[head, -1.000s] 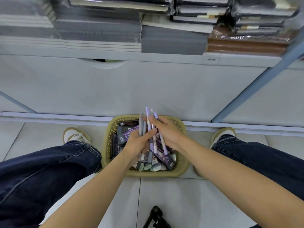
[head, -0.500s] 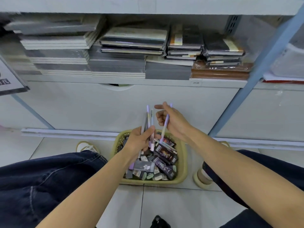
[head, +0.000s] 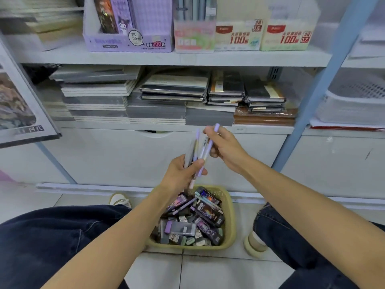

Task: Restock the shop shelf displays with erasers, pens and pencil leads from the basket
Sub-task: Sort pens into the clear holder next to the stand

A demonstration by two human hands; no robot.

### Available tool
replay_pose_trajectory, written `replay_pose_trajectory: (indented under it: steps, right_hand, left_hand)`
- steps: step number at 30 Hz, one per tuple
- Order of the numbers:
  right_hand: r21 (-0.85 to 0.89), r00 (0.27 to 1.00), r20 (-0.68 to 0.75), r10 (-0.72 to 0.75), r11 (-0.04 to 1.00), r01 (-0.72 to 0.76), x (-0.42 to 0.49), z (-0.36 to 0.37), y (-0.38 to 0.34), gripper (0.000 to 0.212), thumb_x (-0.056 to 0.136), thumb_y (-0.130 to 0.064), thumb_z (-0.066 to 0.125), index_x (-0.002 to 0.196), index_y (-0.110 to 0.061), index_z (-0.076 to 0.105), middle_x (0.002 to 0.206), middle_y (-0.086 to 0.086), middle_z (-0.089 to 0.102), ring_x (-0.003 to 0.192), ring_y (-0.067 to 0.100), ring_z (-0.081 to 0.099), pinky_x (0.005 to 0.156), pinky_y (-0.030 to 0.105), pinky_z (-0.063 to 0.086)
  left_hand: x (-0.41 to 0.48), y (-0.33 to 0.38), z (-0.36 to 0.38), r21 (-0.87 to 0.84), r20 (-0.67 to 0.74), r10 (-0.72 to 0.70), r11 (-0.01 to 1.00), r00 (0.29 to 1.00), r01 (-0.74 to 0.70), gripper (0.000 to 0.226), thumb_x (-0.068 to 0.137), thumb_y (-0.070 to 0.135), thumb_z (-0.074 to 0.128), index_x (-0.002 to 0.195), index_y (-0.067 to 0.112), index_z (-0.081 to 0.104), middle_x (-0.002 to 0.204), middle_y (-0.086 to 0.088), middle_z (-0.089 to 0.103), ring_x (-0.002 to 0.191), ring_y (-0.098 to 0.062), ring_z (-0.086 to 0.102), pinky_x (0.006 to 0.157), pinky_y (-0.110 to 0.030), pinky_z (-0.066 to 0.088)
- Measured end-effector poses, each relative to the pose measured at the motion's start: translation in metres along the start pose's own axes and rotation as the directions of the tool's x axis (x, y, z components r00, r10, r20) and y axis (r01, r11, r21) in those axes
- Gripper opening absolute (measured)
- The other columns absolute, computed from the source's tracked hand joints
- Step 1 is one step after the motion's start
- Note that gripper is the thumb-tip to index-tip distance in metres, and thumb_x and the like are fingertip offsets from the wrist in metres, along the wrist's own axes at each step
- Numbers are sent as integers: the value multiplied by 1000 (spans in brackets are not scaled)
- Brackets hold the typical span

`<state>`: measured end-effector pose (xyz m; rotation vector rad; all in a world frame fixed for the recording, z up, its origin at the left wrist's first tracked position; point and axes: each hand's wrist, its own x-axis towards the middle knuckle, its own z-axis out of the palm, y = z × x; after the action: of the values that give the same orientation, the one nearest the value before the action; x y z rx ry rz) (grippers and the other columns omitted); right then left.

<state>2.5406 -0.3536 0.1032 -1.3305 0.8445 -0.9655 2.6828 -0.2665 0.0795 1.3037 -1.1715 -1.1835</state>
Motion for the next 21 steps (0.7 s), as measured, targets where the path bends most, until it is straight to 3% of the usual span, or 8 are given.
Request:
replay_pose_trajectory:
  steps: [3, 7, 12, 15, 18, 21]
  right_hand:
    - [22, 991, -34, -130, 991, 131, 5, -5, -37, 13, 92, -21, 64, 93, -9, 62, 71, 2, 65, 60, 12, 56, 58, 24, 49]
    - [9, 968, -74, -238, 971, 239, 13, -9, -89, 14, 90, -18, 66, 100, -9, 70, 83, 3, 72, 75, 12, 66, 71, 23, 55]
    - [106, 941, -56, -335, 935, 339, 28, -11, -156, 25, 90, -8, 65, 114, -10, 65, 91, 10, 74, 86, 19, 70, 76, 27, 58]
    - [88, 875, -97, -474, 872, 482, 41, -14, -208, 27, 90, -4, 63, 117, -8, 60, 91, 13, 74, 88, 24, 71, 77, 31, 59]
    - [-1, 791, -156, -592, 801, 599, 59, -17, -254, 20, 92, -4, 60, 112, -8, 56, 95, 16, 73, 90, 26, 71, 77, 32, 58]
    - [-119, 731, -183, -657, 753, 647, 82, -16, -285, 15, 94, -5, 58, 109, -8, 53, 95, 18, 70, 86, 23, 71, 73, 28, 57]
  left_hand:
    - [8, 33, -7, 25, -39, 105, 994, 994, -104, 19, 95, 20, 61, 81, 9, 60, 76, -11, 69, 40, 1, 49, 40, -11, 34]
    - [19, 83, -21, 19, -38, 152, 988, 988, -151, 22, 96, 25, 61, 82, 8, 64, 78, -12, 73, 38, -2, 44, 38, -14, 33]
    - [37, 143, -36, 10, -85, 215, 977, 973, -215, 30, 92, 30, 64, 91, 1, 64, 61, 5, 68, 36, -5, 38, 36, -15, 31]
    - [52, 183, -48, -11, -90, 302, 952, 949, -305, 27, 94, 33, 62, 91, 7, 69, 70, 3, 74, 32, -4, 33, 33, -16, 28]
    - [69, 215, -61, -43, -72, 360, 931, 930, -364, 34, 94, 38, 59, 98, 6, 71, 93, -7, 77, 32, -5, 25, 35, -17, 25]
    - [85, 236, -71, -24, -84, 407, 912, 910, -410, 36, 93, 40, 60, 100, 6, 70, 95, -9, 76, 32, -5, 25, 34, -17, 26]
